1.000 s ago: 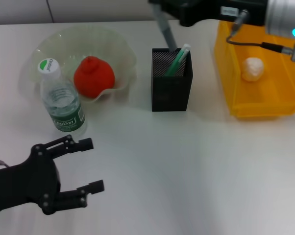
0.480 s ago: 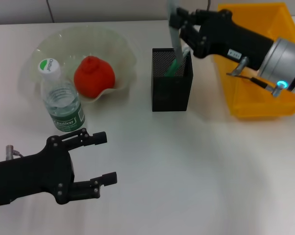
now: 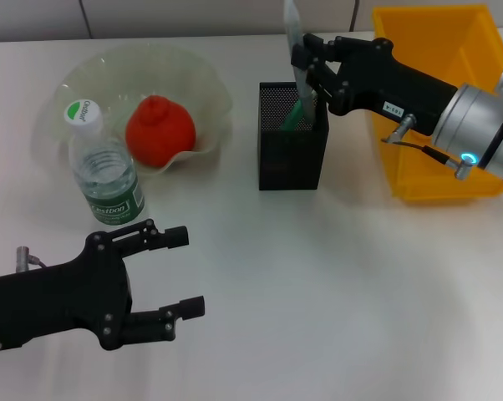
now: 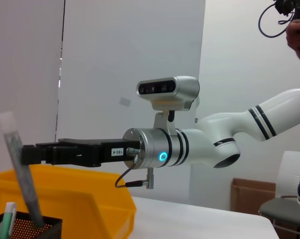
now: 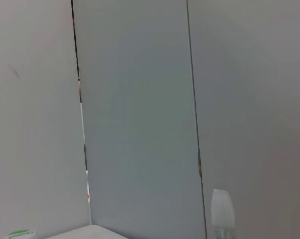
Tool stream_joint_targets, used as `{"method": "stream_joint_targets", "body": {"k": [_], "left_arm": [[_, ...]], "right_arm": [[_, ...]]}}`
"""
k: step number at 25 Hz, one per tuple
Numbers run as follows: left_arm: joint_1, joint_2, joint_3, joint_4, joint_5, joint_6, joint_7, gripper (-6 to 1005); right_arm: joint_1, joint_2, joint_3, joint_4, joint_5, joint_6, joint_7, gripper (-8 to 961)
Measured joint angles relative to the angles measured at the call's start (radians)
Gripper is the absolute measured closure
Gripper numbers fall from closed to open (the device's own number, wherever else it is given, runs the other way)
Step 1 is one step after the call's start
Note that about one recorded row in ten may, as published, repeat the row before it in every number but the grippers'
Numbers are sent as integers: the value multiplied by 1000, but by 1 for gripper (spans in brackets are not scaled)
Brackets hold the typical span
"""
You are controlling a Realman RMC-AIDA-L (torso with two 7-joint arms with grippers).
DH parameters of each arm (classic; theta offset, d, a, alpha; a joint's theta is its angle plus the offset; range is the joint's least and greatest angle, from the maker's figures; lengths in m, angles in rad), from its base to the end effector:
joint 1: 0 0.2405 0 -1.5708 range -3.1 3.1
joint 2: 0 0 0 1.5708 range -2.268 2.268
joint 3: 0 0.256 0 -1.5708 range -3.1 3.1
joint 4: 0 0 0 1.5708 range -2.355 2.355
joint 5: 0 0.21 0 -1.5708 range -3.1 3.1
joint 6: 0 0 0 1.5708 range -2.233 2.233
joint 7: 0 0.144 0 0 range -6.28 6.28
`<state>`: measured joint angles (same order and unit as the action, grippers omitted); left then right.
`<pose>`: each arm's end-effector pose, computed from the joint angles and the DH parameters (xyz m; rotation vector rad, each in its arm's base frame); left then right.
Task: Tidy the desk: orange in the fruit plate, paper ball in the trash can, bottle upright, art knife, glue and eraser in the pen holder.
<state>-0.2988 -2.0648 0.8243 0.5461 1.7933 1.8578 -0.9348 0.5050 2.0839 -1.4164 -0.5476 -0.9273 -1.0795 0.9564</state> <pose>-0.2843 0.2308 -0.0070 -2.7692 -0.2472 -1.0493 0.2088 0.3701 -0.0415 -2.3368 0.3998 0.9587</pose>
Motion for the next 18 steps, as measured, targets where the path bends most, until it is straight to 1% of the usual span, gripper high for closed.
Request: {"method": "stream_joint_targets", "body": {"k": [6,7,8,9,10,11,12,13,15,16,17,18], "left_arm": [[-4,0,5,0,0,0,0,186],[-5,0,6,0,0,2,0,186],[-5,0,6,0,0,2,0,186],[-5,0,6,0,0,3,-1,186],[-7,1,6,1,0,2,-13,186],[-7,1,6,1,0,2,-13,186],[-10,4,5,5,0,-1,-28,186],[-10,4,5,5,0,-1,-28,186],[-14,8,3,7,0,-1,-35,186],[-16,9,1,8,0,0,-36,186],[-16,10,0,8,0,1,-36,186],[-17,11,0,10,0,1,-37,186]], "right_arm": [[1,-2,-2,-4,-4,-13,-2,758],[-13,-2,2,-10,-4,-65,-2,746],[-13,-2,2,-10,-4,-65,-2,733],[-29,-2,11,-19,-4,-110,-1,720],[-68,-4,34,-49,-7,-199,15,703],[-68,-4,34,-49,-7,-199,15,687],[-131,-11,62,-105,-26,-291,51,670],[-131,-11,62,-105,-26,-291,51,653],[-198,-21,90,-156,-60,-377,107,620],[-231,-26,114,-176,-85,-424,134,604],[-293,-31,184,-195,-159,-538,162,587],[-293,-31,184,-195,-159,-538,162,570]]}}
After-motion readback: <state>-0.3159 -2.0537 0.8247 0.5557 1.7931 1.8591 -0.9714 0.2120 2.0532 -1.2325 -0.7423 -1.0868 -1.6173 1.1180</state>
